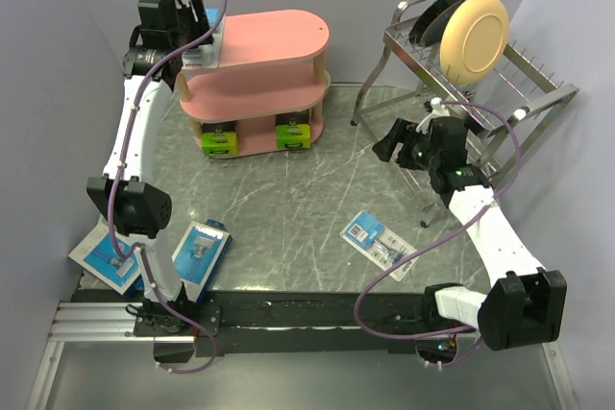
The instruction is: Place and organize the shaving razors onto the shelf
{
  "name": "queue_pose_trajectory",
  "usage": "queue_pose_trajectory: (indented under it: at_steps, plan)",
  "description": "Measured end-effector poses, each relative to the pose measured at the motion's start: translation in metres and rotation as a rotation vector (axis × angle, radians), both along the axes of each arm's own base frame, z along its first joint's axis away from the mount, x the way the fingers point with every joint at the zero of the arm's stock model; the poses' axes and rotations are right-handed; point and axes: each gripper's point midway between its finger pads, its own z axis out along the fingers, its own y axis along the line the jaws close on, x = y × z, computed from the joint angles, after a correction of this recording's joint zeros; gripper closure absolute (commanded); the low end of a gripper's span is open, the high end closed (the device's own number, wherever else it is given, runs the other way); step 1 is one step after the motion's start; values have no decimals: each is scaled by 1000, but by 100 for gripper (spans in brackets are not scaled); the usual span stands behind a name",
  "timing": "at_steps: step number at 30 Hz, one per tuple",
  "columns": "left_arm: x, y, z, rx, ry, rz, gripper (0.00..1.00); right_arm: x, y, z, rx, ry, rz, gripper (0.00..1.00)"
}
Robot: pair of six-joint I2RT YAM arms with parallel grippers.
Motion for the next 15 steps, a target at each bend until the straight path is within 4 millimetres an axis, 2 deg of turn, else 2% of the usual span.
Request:
queue_pose_trajectory:
  at_steps: [3,4,5,7,10,12,15]
  plan:
    - [-4,0,10,-17,-24,2,16,-5,6,5,-36,-33,97,14]
    - [-7,0,16,-21,-34,2,9,-8,8,8,-56,-43,136,15]
    - [-12,0,24,-25,-49,1,8,-12,11,11,-82,-55,188,16]
    - [-29,2,46,-30,-94,-2,5,-18,15,22,-174,-111,311,18]
    - [-69,7,91,-35,-188,0,4,-30,19,30,-352,-186,488,19]
    - [-100,13,115,-34,-248,10,4,-43,25,20,-479,-203,622,20]
    - [-141,22,127,-19,-291,30,3,-75,33,-20,-621,-144,835,22]
